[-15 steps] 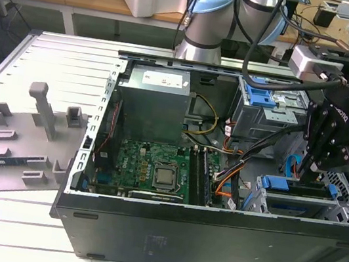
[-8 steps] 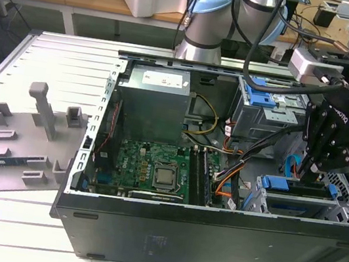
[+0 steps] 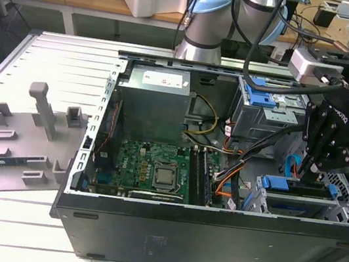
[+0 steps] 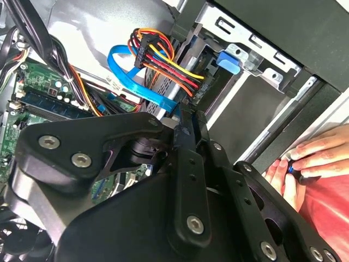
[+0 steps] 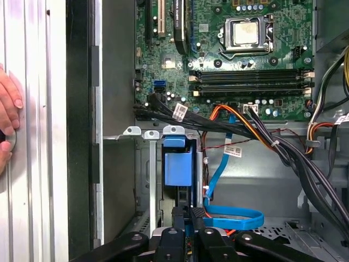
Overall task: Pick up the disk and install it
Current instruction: 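Insert the second disk wire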
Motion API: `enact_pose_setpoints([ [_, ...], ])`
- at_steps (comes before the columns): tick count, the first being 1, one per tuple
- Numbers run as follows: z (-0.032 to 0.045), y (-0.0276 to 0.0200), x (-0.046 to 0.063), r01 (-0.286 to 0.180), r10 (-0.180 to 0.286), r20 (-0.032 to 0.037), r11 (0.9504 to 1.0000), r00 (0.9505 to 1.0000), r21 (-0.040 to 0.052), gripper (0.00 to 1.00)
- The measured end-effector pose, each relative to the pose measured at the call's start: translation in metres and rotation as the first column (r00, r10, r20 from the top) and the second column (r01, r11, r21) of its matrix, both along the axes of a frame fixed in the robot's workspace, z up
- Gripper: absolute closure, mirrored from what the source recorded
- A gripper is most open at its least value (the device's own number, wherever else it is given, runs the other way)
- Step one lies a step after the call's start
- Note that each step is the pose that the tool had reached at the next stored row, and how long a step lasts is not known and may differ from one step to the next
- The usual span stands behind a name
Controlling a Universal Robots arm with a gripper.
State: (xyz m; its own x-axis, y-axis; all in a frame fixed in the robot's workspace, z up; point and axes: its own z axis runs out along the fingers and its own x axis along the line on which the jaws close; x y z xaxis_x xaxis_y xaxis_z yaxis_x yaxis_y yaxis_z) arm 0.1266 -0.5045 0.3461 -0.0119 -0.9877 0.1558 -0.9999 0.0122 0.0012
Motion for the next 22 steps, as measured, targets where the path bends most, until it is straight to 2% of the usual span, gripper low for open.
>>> enact_pose_setpoints([
  [8,-0.0003,-0.0001,0.0000,-0.001,0.001,0.0000,0.9999,1.0000,0.0158,0.84],
  [22,-0.0008,-0.0042,0.0000,-0.002,0.002,0.0000,0.9997,1.0000,0.0255,0.84],
])
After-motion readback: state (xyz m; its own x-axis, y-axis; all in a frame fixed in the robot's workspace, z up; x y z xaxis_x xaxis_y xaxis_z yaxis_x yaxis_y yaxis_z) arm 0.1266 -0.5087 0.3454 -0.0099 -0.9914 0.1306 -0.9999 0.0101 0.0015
